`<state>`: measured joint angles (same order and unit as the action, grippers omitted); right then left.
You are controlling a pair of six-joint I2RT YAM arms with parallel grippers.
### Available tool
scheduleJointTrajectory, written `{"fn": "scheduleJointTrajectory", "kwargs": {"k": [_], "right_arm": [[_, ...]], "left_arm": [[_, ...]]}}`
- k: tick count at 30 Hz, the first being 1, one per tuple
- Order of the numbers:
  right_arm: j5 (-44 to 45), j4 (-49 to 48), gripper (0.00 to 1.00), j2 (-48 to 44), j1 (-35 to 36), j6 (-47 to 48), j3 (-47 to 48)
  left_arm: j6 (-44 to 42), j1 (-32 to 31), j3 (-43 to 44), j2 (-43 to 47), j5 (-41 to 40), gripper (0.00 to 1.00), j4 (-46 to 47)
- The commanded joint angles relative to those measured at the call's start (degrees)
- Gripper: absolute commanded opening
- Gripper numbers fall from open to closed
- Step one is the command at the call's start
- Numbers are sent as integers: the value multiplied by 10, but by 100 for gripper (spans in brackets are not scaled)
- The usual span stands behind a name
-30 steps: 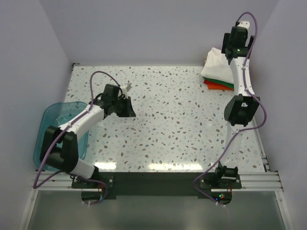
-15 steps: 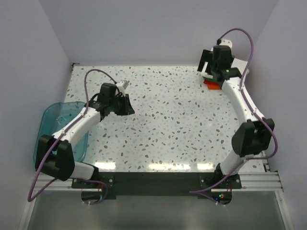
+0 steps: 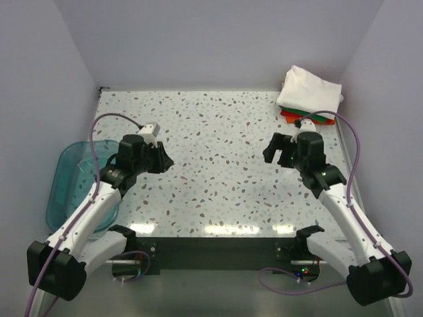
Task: Fold and stack the t-shirts
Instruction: Neatly place the folded tshirt to the corner, then reset both grippers
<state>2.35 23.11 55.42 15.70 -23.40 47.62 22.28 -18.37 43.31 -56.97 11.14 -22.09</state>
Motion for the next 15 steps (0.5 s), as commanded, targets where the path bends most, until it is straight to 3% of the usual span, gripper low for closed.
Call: {"fn": "scheduleJointTrajectory", "kwargs": {"k": [1, 15], "right_arm": [[-19, 29, 99, -38, -1, -8, -10], [-23, 20, 99, -42, -1, -17, -22]], "left_arm": [[9, 5, -5, 34, -26, 31, 12], [8, 5, -9, 70, -38, 33, 6]]}}
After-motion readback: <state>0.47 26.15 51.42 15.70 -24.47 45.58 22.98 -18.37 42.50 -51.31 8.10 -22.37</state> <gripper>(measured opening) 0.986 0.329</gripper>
